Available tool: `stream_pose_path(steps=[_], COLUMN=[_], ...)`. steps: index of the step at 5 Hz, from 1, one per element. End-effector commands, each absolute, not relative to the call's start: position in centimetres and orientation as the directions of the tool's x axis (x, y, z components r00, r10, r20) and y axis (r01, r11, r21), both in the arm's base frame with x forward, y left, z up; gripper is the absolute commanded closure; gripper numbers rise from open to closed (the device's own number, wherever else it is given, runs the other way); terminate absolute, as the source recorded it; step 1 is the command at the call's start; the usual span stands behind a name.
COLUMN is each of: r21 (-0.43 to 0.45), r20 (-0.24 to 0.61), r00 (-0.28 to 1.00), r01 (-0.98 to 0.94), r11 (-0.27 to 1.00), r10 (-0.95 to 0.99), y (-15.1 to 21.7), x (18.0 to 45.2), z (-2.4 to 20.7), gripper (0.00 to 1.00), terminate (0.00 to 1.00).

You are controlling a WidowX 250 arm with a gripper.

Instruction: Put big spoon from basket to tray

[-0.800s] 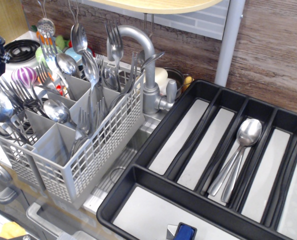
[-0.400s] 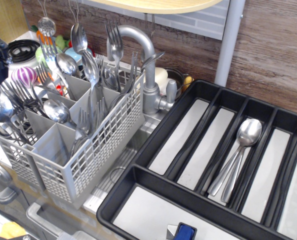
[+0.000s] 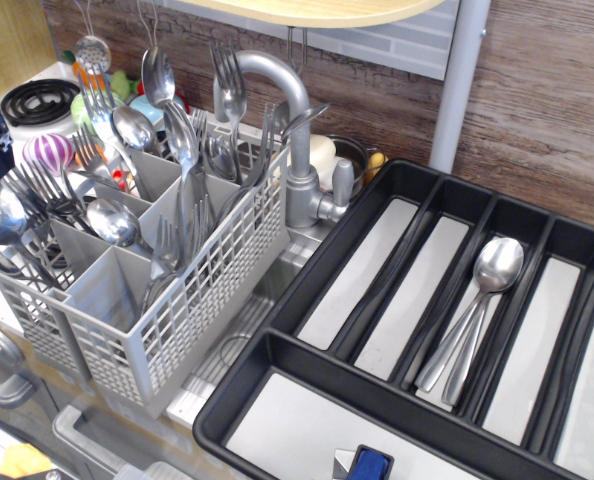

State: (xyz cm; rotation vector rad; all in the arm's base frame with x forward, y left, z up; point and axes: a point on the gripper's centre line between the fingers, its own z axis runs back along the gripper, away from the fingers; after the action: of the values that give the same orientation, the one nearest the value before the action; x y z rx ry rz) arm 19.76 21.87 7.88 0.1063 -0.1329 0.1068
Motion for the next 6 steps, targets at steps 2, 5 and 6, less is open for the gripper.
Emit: stream_pose_path(steps=[2, 5, 6], r21=[-0.011, -0.163, -0.223], r20=[0.2, 0.248, 0.218], r00=[0.976, 0.952, 0.954], r01=[-0.085, -0.139, -0.155], r11=[0.996, 0.977, 0.962], r10=[0.085, 0.177, 0.205], y=[22.3, 19.2, 18.2], x=[20.1, 20.4, 21.2], z=[6.1, 6.8, 8.0], gripper=[0.0, 1.0, 1.0], terminate=[0.0, 0.0, 0.0])
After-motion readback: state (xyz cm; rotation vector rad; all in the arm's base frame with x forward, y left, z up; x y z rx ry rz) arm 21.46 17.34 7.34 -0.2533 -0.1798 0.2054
